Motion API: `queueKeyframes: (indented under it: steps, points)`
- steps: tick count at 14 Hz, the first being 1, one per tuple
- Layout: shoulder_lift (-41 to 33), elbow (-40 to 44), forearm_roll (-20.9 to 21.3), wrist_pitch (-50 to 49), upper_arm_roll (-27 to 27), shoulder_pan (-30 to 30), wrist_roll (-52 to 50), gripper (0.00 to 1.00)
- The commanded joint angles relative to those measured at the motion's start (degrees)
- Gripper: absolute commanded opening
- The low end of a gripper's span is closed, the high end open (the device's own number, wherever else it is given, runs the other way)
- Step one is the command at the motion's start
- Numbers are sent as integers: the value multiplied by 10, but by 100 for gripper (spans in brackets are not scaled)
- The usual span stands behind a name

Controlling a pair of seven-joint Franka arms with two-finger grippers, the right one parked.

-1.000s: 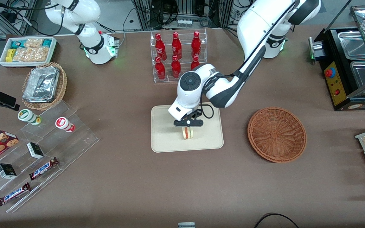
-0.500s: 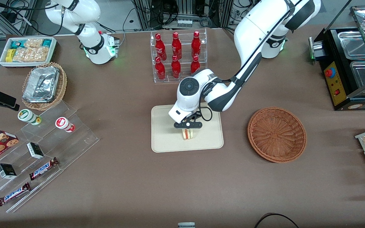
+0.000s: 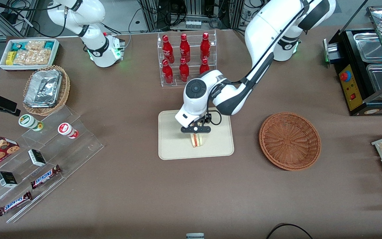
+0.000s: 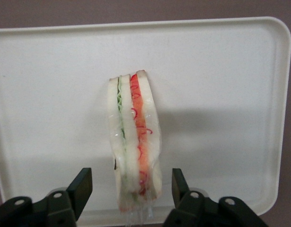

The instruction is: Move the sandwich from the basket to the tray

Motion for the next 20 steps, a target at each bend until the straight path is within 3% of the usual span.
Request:
queueKeyframes:
  steps: [1, 7, 9, 11, 17, 20]
  points:
    - [-91, -7, 2, -60, 6, 1, -12, 100]
    - [-260, -17, -19, -212, 11, 93, 19, 100]
    - [-295, -17, -31, -246, 9, 137, 99, 100]
    - [-331, -17, -80, -287, 11, 192, 191, 100]
    - [-391, -17, -103, -365, 14, 323, 408, 100]
    - [-402, -17, -128, -380, 104, 322, 523, 100]
